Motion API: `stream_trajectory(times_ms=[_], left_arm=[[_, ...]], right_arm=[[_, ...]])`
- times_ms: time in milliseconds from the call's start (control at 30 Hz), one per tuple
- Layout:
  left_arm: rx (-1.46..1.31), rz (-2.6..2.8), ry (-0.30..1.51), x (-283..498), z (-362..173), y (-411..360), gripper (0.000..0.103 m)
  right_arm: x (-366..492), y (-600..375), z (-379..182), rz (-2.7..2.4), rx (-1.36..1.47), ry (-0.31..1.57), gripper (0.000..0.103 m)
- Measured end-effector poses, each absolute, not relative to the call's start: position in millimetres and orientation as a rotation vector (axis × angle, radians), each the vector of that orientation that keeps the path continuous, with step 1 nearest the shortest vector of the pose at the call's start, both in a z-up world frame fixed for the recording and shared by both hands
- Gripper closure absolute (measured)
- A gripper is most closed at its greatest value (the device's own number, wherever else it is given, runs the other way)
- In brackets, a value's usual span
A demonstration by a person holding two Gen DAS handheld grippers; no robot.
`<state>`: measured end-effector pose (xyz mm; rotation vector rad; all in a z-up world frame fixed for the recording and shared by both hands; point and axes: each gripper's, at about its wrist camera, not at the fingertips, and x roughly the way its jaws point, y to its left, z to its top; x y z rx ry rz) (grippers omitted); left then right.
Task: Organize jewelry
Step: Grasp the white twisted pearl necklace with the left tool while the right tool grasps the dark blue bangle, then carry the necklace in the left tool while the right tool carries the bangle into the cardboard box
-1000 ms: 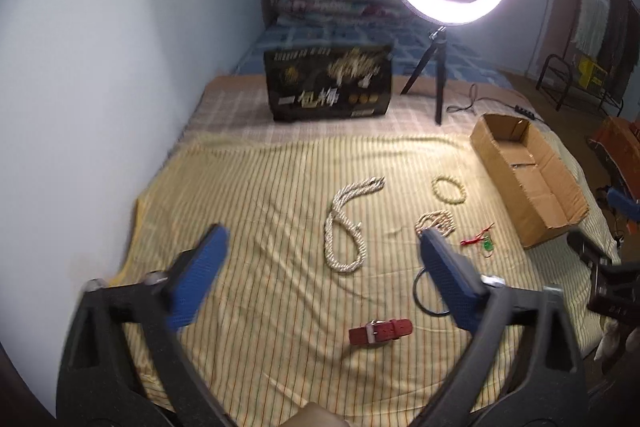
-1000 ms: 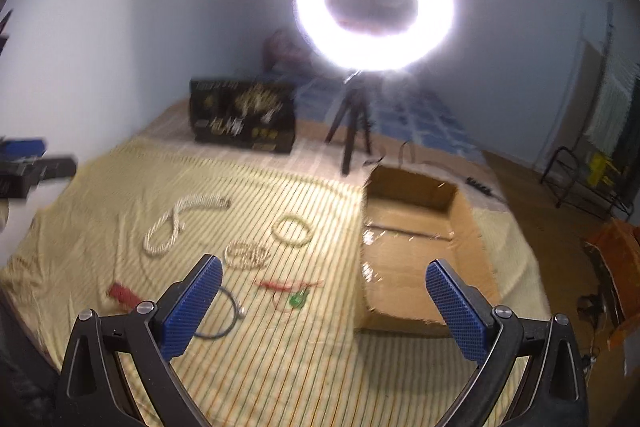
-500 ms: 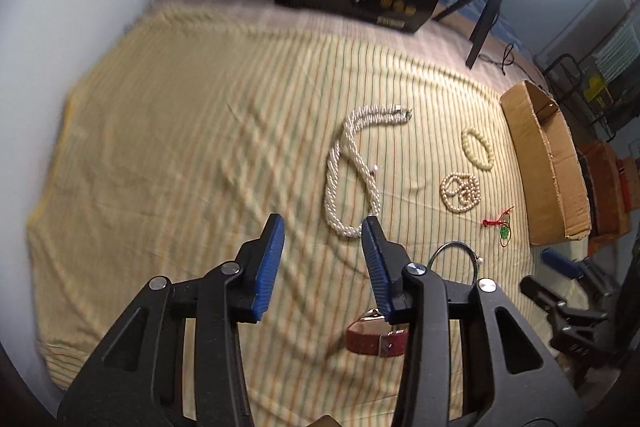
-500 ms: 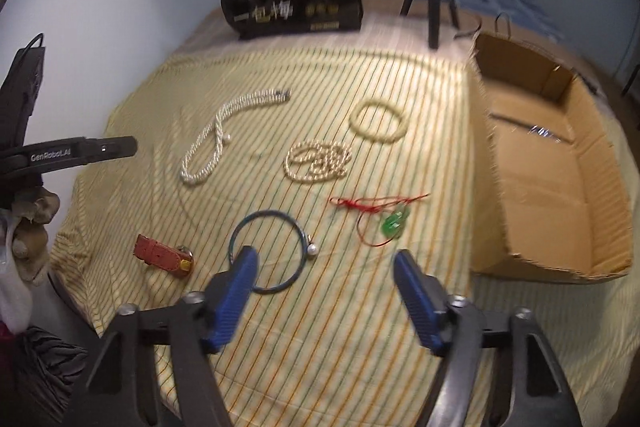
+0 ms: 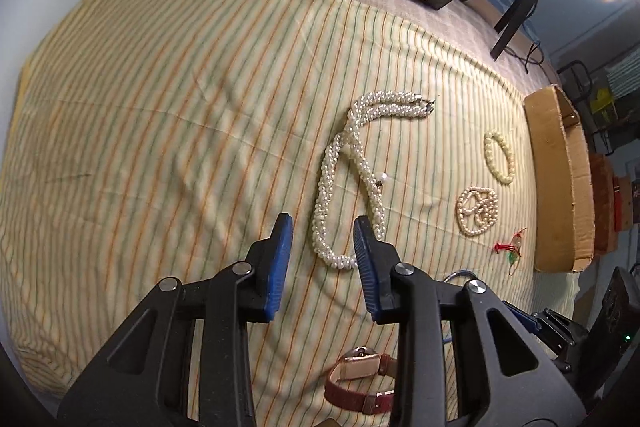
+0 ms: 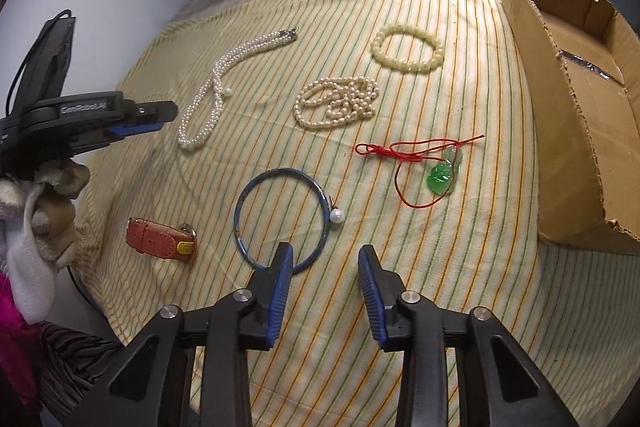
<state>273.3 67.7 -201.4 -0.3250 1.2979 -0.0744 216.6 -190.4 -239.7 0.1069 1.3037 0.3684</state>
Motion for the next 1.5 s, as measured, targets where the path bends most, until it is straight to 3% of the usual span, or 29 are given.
stream_trajectory(times_ms=[600,700,867,1200,1500], left_arm=[[-0.315,-0.021,1.332,286,-228,72,0.089],[-0.302,-0.016,1.323,288,-228,70,0.096],[-0.32,-0.018,1.311,289,-227,69,0.097],[-0.423,-0.053,1.192,281,-179,89,0.097],[-0.451,-0.108,1.06,278,-122,84,0.097]], right_arm=[[235,-182,-261,0.369,0.207,1.362,0.079],[234,-175,-260,0.357,0.152,1.353,0.088],[232,-172,-260,0.359,0.133,1.338,0.098],[230,-169,-229,0.447,0.237,1.273,0.102],[223,-157,-193,0.459,0.161,1.174,0.102]])
